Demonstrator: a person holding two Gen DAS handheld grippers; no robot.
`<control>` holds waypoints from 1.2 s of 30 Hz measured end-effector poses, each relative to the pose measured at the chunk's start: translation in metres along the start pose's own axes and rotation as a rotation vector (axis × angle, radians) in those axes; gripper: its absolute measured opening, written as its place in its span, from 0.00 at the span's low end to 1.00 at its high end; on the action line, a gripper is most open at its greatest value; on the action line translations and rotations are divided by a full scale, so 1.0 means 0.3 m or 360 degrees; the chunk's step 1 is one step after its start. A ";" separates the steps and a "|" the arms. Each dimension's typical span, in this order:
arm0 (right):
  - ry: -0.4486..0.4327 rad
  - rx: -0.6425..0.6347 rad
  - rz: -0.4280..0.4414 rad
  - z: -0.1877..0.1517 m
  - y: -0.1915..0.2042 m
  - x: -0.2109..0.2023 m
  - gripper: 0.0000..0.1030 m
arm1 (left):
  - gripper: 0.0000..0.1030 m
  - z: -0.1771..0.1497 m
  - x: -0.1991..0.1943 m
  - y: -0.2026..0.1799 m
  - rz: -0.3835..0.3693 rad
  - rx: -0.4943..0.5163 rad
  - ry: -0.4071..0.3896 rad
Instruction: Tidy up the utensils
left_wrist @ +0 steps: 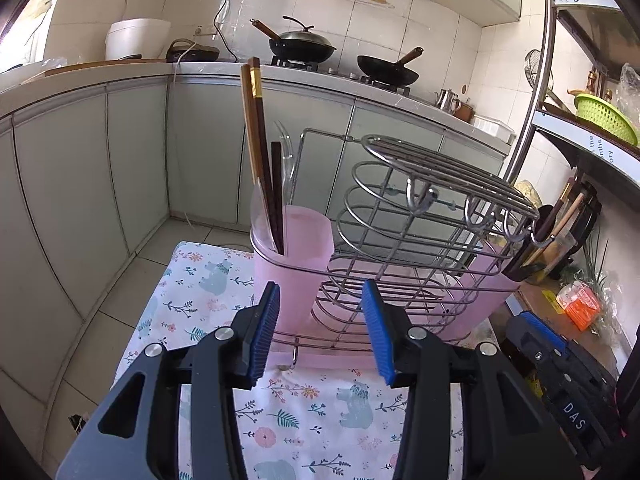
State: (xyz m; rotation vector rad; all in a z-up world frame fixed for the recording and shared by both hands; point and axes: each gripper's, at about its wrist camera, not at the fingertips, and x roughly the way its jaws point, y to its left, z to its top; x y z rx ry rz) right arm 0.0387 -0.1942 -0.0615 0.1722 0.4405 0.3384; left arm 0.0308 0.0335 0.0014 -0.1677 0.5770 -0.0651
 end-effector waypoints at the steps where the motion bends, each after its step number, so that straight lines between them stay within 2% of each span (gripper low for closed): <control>1: 0.0006 -0.0005 0.0004 -0.002 0.005 0.000 0.21 | 0.42 -0.004 -0.005 -0.005 -0.0001 0.0007 0.0001; 10: 0.0031 -0.0048 -0.0066 -0.005 0.044 -0.015 0.22 | 0.42 -0.030 -0.045 -0.047 -0.0006 0.0060 0.0005; 11: 0.0038 -0.0050 -0.0058 -0.005 0.049 -0.017 0.24 | 0.42 -0.033 -0.049 -0.052 -0.0008 0.0067 0.0010; 12: 0.0044 -0.0049 -0.0052 -0.005 0.050 -0.020 0.35 | 0.42 -0.036 -0.052 -0.056 -0.0009 0.0072 0.0011; 13: 0.0043 -0.0046 -0.0045 -0.005 0.055 -0.024 0.42 | 0.42 -0.039 -0.056 -0.061 -0.0009 0.0079 0.0012; 18: 0.0009 -0.0096 -0.0059 -0.006 0.080 -0.048 0.48 | 0.42 -0.046 -0.070 -0.078 0.0002 0.0099 0.0013; 30: -0.0005 -0.0138 -0.0116 -0.013 0.107 -0.062 0.51 | 0.42 -0.059 -0.089 -0.098 0.0012 0.0123 0.0007; 32: 0.0001 -0.0135 -0.0116 -0.015 0.106 -0.061 0.51 | 0.47 -0.063 -0.094 -0.101 0.0012 0.0122 0.0008; 33: 0.0005 -0.0135 -0.0117 -0.015 0.107 -0.060 0.51 | 0.52 -0.063 -0.094 -0.101 0.0014 0.0117 0.0007; 36: 0.0010 -0.0134 -0.0121 -0.014 0.105 -0.059 0.51 | 0.53 -0.067 -0.099 -0.105 0.0014 0.0111 0.0006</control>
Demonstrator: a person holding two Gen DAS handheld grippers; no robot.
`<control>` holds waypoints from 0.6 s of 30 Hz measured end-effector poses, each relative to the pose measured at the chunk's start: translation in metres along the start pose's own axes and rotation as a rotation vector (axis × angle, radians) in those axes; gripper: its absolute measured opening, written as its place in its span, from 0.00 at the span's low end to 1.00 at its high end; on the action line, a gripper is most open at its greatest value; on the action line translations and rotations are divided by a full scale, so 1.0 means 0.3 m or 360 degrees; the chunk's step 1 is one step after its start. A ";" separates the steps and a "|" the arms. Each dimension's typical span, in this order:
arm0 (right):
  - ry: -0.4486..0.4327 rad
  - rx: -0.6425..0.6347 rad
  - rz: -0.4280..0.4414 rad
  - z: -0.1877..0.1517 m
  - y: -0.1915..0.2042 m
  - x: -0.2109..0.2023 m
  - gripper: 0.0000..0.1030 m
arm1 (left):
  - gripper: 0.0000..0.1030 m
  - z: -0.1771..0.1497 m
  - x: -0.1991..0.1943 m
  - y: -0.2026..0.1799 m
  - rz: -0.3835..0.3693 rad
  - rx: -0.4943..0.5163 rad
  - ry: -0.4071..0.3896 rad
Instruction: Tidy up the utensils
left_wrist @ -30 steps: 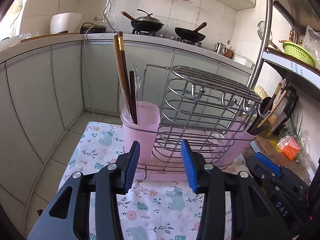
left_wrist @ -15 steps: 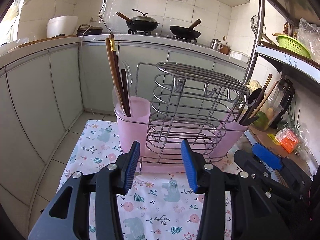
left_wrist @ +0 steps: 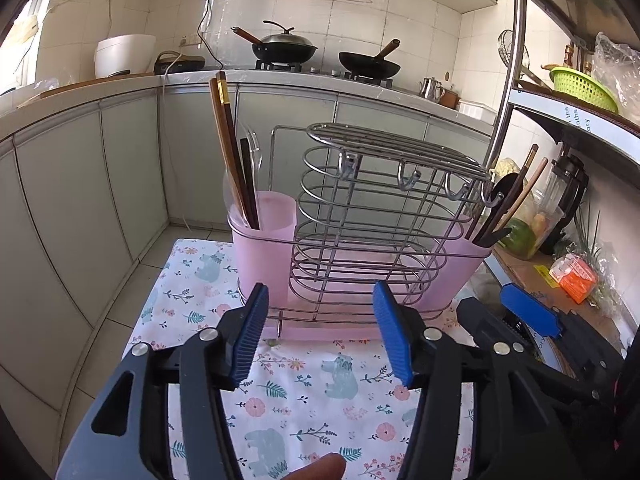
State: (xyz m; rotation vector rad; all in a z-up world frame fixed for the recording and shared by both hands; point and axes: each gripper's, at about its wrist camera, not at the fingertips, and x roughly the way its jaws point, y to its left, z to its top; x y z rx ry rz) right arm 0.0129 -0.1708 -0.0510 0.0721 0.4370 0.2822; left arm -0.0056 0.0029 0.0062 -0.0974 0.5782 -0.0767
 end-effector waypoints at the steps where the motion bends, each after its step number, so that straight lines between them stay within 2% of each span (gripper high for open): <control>1: 0.0002 0.0001 -0.0001 0.001 -0.001 0.000 0.51 | 0.53 0.000 0.000 0.000 0.0003 0.0000 0.0000; 11: 0.0011 -0.0013 -0.0071 -0.002 0.004 0.002 0.52 | 0.53 -0.009 -0.008 -0.011 0.0026 0.0010 -0.0003; 18: 0.0018 0.0011 -0.0070 -0.007 0.002 0.004 0.52 | 0.54 -0.014 -0.004 -0.010 0.0041 0.0014 0.0007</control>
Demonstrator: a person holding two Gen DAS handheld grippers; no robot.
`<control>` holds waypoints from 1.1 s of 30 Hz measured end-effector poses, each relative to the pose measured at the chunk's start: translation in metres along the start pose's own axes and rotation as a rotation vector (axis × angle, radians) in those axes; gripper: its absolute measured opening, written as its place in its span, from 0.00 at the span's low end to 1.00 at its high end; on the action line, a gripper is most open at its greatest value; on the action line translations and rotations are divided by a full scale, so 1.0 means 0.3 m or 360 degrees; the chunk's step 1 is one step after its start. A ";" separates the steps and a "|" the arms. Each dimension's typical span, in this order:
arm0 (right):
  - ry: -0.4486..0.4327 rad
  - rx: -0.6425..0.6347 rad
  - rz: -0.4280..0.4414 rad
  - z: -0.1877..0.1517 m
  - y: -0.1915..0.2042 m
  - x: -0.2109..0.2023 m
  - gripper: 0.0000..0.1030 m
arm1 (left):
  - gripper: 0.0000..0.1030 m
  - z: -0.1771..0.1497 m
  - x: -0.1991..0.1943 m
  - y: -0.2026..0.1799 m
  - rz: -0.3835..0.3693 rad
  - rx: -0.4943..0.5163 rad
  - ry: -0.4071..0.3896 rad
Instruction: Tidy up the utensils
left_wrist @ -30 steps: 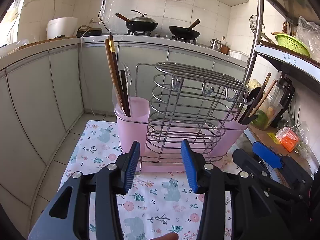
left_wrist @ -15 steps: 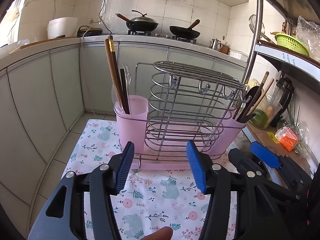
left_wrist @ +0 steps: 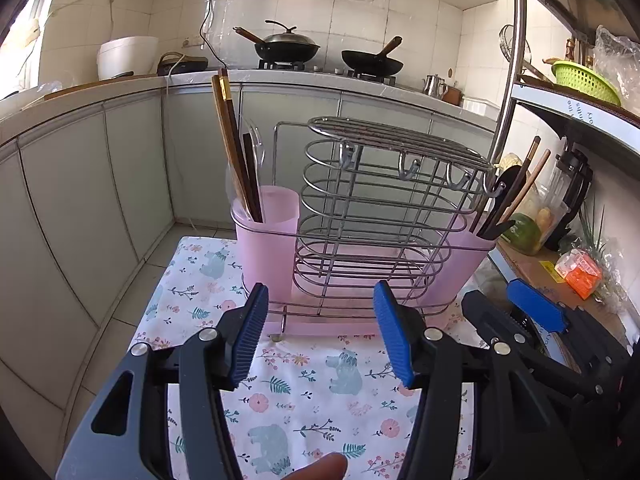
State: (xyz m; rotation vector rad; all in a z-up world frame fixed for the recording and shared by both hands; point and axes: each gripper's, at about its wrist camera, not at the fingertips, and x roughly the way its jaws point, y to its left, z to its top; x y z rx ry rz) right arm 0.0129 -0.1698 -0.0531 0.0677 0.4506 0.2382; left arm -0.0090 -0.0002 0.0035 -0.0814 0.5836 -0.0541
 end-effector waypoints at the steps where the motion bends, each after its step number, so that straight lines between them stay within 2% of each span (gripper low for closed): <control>1: 0.0001 0.0006 0.0003 -0.001 0.000 0.000 0.52 | 0.54 -0.001 0.001 -0.001 0.0002 -0.0001 0.0002; 33: -0.0015 0.0014 -0.0036 -0.012 -0.005 -0.002 0.52 | 0.54 -0.024 0.020 0.000 0.0014 0.0015 0.0040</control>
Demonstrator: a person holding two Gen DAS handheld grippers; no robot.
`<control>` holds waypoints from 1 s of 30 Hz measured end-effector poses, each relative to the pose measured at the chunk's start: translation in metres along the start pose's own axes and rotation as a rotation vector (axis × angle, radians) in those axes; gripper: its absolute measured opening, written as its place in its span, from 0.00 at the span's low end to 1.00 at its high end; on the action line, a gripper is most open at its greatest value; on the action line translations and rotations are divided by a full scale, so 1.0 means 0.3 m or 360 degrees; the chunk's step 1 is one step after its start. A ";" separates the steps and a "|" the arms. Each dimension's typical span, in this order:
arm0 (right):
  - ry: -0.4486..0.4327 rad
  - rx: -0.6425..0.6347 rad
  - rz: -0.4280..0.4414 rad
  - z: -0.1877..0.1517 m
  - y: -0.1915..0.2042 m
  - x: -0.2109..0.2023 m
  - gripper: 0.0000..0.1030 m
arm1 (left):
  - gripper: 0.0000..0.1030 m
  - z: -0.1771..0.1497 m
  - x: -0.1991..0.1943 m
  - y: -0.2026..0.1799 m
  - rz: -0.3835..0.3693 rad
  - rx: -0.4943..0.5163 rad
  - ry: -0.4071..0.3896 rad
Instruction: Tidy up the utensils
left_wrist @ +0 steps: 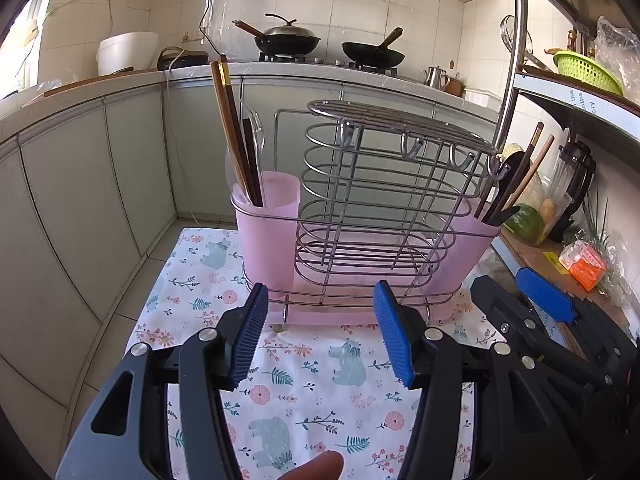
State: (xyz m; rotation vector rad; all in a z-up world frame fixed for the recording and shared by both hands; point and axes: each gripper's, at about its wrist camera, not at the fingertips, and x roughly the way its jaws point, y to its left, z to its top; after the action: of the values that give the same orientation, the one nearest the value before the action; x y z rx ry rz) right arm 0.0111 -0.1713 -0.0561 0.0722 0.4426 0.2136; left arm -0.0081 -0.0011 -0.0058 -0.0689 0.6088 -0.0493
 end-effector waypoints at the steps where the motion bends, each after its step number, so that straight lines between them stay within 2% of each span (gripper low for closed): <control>1: 0.0001 -0.0001 0.0001 -0.001 0.000 0.001 0.52 | 0.54 -0.002 0.000 0.000 -0.0001 0.0002 0.0001; 30: 0.0017 -0.0006 0.0001 -0.010 0.003 0.010 0.52 | 0.54 -0.009 0.007 0.003 -0.0004 0.0005 0.0012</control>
State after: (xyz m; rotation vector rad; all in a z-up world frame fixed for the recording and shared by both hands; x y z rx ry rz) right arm 0.0123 -0.1695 -0.0600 0.0677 0.4528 0.2154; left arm -0.0079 -0.0003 -0.0092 -0.0662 0.6165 -0.0529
